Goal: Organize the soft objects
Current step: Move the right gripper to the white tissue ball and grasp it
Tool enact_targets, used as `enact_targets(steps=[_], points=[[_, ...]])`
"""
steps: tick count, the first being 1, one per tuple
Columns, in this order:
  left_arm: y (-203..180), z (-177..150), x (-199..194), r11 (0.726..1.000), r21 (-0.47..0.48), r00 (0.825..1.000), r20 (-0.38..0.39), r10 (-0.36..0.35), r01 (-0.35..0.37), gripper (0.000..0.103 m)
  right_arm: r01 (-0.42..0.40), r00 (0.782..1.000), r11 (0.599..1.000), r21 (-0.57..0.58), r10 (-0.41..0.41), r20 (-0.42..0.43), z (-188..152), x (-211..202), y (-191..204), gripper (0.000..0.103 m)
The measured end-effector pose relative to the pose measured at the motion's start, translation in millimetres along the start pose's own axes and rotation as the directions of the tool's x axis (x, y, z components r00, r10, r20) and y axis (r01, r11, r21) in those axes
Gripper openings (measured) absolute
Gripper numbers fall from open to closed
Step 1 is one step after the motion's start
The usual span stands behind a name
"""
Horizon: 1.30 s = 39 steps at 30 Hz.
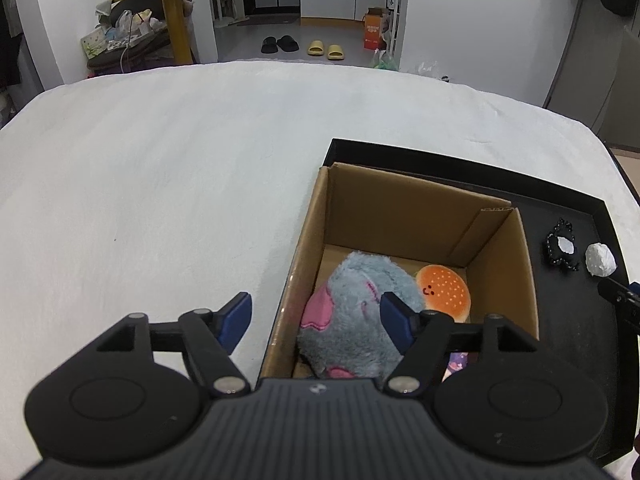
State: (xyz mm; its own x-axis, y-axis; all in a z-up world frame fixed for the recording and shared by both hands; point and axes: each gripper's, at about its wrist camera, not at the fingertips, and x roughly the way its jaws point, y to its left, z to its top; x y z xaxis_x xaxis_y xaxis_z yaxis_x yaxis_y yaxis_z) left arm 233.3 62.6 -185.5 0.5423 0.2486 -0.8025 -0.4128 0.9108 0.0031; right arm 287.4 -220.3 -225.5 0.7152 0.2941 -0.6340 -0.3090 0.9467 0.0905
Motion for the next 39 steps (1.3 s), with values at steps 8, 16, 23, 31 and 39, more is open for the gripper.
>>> enact_targets(steps=[8, 16, 23, 31, 39], points=[[-4.6, 4.2, -1.8, 1.0, 0.009, 1.0, 0.018, 0.02, -0.02, 0.076, 0.01, 1.0, 1.0, -0.009, -0.01, 0.01, -4.7, 12.9, -12.7, 0.071], [-10.4, 5.2, 4.0, 0.999, 0.018, 0.999, 0.012, 0.048, -0.048, 0.077, 0.029, 1.0, 0.999, -0.023, -0.029, 0.0, -3.3, 26.6, -21.1, 0.071], [-17.6, 6.6, 8.7, 0.998, 0.033, 0.998, 0.01, 0.054, -0.055, 0.077, 0.057, 0.998, 0.998, -0.018, -0.058, -0.025, -1.0, 43.6, -28.1, 0.071], [-21.4, 7.1, 15.0, 0.996, 0.051, 0.997, 0.001, 0.076, -0.076, 0.077, 0.08, 0.996, 0.997, -0.022, -0.081, -0.037, 4.3, 56.1, -30.8, 0.071], [-26.8, 6.6, 17.5, 0.994, 0.065, 0.996, 0.0, 0.087, -0.087, 0.077, 0.12, 0.992, 0.992, -0.04, -0.122, -0.031, 9.5, 62.5, -26.6, 0.063]])
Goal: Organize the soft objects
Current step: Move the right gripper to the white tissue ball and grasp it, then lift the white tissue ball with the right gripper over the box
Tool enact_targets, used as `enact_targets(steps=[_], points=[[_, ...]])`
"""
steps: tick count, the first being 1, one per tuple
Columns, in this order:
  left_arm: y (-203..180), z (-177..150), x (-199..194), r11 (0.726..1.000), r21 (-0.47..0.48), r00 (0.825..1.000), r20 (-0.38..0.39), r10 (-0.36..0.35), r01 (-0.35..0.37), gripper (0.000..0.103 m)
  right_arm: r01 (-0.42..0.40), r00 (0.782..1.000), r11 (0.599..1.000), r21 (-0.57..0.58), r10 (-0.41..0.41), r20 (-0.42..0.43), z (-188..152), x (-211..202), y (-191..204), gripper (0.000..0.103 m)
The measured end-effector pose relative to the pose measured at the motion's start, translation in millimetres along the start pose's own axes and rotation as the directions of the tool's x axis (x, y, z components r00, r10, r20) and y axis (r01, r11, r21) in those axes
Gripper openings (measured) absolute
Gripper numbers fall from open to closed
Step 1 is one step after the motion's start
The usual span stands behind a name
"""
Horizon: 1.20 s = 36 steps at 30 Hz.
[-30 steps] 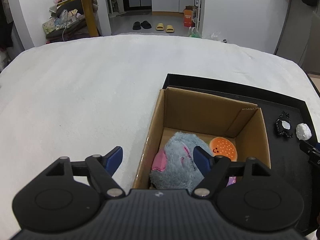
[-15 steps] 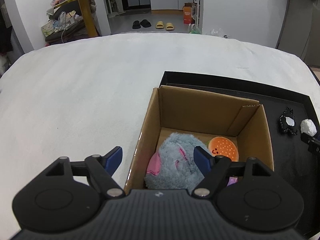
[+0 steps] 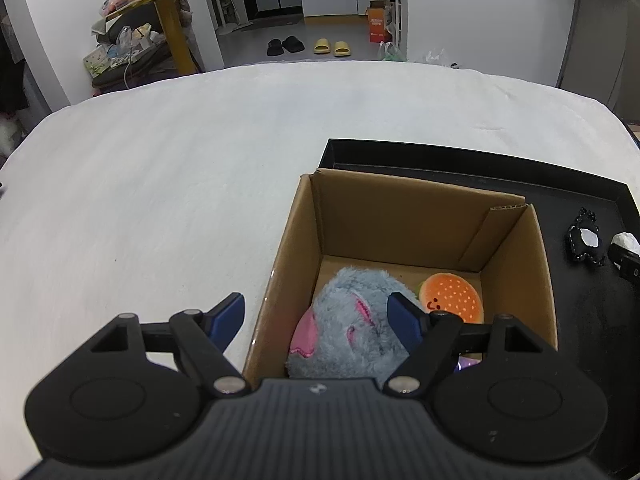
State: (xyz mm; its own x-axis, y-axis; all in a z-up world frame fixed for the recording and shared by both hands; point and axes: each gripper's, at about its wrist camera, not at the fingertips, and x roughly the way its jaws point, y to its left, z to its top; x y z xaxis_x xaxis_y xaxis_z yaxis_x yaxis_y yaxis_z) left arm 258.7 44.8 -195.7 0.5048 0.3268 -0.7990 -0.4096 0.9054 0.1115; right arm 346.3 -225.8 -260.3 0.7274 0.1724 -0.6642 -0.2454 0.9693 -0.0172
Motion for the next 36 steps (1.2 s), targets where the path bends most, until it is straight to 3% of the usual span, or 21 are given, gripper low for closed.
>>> enact_targets(steps=[3, 22, 36], points=[[-1.0, -0.3, -1.8, 1.0, 0.004, 1.0, 0.006, -0.002, 0.002, 0.077, 0.015, 1.0, 1.0, -0.012, -0.015, -0.009, 1.3, 1.7, 0.4, 0.044], [19.9, -3.0, -14.4, 0.999, -0.032, 1.0, -0.002, -0.029, 0.029, 0.077, -0.053, 0.998, 0.999, 0.01, 0.053, 0.032, 5.2, -37.0, 13.1, 0.042], [37.6, -7.1, -23.4, 0.996, -0.06, 0.998, 0.02, -0.058, 0.059, 0.077, -0.172, 0.979, 0.985, -0.003, 0.172, 0.106, 28.7, -75.9, 51.8, 0.042]])
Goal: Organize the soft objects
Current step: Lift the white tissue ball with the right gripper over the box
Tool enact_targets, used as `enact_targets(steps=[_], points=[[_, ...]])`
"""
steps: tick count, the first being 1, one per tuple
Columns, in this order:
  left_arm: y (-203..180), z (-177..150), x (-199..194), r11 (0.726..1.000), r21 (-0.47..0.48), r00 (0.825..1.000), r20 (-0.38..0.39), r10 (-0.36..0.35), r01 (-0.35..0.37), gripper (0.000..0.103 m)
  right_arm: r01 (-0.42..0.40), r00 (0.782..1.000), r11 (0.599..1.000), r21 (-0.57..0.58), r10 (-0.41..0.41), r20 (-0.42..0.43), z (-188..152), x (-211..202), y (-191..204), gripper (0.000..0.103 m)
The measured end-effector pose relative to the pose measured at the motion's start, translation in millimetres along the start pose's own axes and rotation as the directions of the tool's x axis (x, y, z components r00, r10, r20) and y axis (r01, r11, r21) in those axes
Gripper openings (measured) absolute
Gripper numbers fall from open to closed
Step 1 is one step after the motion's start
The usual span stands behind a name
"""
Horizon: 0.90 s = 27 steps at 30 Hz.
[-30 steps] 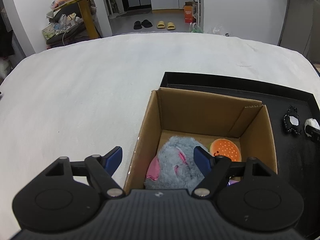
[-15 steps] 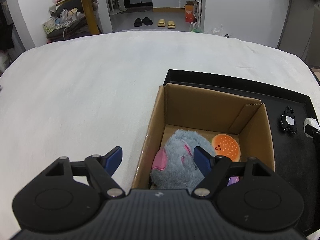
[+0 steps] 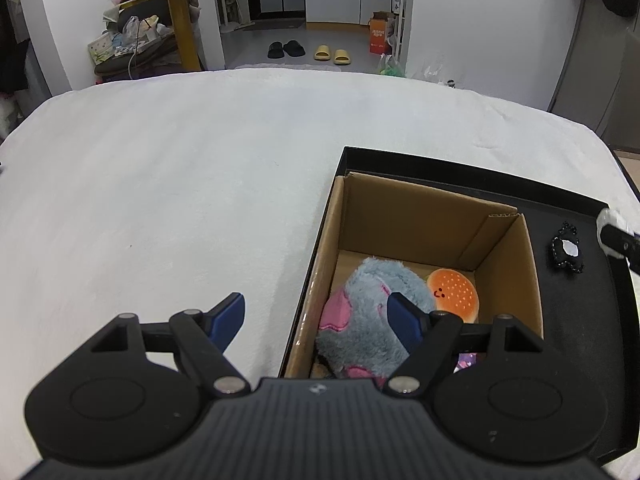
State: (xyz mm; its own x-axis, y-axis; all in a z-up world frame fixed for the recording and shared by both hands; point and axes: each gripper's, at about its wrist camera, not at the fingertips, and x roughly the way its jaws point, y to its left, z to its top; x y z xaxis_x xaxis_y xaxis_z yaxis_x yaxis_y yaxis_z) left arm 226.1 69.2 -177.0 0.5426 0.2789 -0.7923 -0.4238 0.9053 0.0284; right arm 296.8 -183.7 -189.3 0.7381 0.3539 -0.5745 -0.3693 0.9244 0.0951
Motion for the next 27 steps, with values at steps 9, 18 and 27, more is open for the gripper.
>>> enact_targets(steps=[9, 18, 27], points=[[7.0, 1.5, -2.5, 1.0, -0.016, 1.0, 0.014, -0.02, 0.02, 0.076, -0.077, 0.996, 0.996, -0.035, 0.078, 0.031, 17.9, -9.0, 30.1, 0.042], [14.0, -2.9, -3.5, 0.997, -0.037, 0.998, 0.014, -0.062, 0.062, 0.066, -0.131, 0.991, 0.988, -0.077, 0.134, 0.029, 26.5, -13.8, 55.6, 0.042], [24.6, -8.0, 4.2, 0.99, -0.076, 0.993, -0.013, -0.12, 0.119, 0.035, -0.181, 0.983, 0.977, -0.111, 0.182, -0.004, 30.8, -14.9, 82.9, 0.042]])
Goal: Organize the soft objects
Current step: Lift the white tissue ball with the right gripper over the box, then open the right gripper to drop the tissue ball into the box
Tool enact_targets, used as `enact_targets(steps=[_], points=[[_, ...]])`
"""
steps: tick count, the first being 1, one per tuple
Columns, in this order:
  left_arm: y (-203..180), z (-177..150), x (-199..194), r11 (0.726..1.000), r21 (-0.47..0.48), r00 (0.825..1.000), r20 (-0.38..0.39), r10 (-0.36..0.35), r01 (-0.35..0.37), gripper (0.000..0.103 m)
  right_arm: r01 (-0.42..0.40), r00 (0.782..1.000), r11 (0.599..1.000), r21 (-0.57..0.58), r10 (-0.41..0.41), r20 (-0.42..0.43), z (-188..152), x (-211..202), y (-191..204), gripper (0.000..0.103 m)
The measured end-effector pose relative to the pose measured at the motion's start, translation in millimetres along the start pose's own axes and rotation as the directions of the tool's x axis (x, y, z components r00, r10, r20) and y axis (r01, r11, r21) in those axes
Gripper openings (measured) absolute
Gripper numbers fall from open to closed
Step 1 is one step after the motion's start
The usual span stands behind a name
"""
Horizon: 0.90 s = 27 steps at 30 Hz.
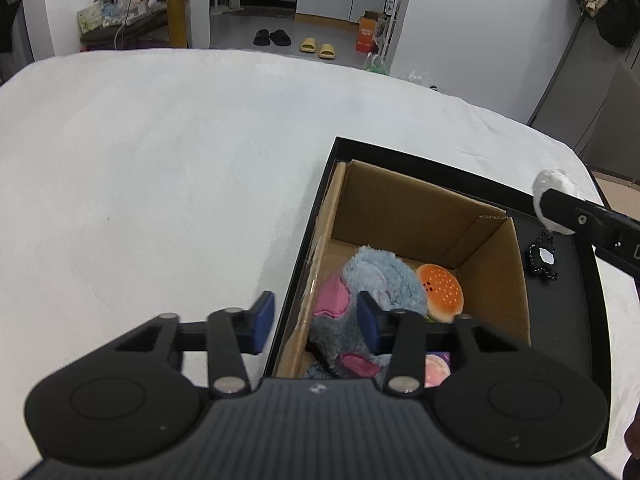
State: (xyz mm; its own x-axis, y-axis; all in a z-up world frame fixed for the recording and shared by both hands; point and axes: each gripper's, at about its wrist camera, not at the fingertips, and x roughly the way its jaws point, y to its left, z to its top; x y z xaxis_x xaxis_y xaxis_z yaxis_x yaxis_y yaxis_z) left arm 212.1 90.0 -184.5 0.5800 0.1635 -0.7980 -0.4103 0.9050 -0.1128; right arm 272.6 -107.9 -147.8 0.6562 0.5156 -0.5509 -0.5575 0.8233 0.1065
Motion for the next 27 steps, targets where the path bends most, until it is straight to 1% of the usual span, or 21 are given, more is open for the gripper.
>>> enact_targets(steps=[1, 5, 7, 10, 14, 18, 21, 22, 27], points=[[1.3, -0.5, 0.7, 1.0, -0.005, 1.0, -0.003, -0.005, 0.005, 0.032, -0.006, 1.0, 1.0, -0.005, 0.006, -0.006, 0.8, 1.4, 3.2, 0.043], [6.1, -1.6, 2.0, 1.0, -0.024, 1.0, -0.007, -0.016, 0.016, 0.025, -0.027, 0.999, 0.999, -0.022, 0.027, -0.023, 2.2, 4.7, 14.1, 0.043], [7.4, -2.3, 2.1, 1.0, -0.026, 1.0, -0.002, -0.015, 0.015, 0.018, -0.035, 0.999, 0.999, -0.027, 0.034, -0.034, 2.6, 7.3, 19.1, 0.043], [10.0, -1.6, 5.1, 0.999, -0.037, 0.999, -0.013, -0.032, 0.031, 0.012, -0.048, 0.997, 0.998, -0.038, 0.046, -0.058, 1.9, 11.9, 26.4, 0.043], [12.8, -1.5, 6.2, 0.998, -0.042, 0.999, -0.018, -0.046, 0.045, 0.011, -0.063, 0.995, 0.997, -0.055, 0.058, -0.086, 1.1, 17.5, 37.3, 0.043], [15.6, -0.4, 7.0, 0.997, -0.05, 0.998, -0.025, -0.058, 0.057, 0.011, -0.08, 0.992, 0.996, -0.047, 0.075, -0.101, 0.3, 22.0, 43.2, 0.043], [18.0, 0.2, 8.0, 0.996, -0.056, 0.997, -0.032, -0.065, 0.063, 0.011, -0.125, 0.985, 0.992, -0.027, 0.12, -0.126, -0.5, 28.6, 46.0, 0.046], [18.3, 0.4, 8.1, 0.996, -0.058, 0.997, -0.034, -0.065, 0.063, 0.011, -0.134, 0.982, 0.991, -0.024, 0.129, -0.141, -1.3, 31.3, 47.4, 0.05], [19.8, 1.4, 8.0, 0.996, -0.058, 0.997, -0.038, -0.069, 0.067, 0.011, -0.135, 0.979, 0.99, -0.025, 0.13, -0.159, -6.0, 28.6, 50.5, 0.051]])
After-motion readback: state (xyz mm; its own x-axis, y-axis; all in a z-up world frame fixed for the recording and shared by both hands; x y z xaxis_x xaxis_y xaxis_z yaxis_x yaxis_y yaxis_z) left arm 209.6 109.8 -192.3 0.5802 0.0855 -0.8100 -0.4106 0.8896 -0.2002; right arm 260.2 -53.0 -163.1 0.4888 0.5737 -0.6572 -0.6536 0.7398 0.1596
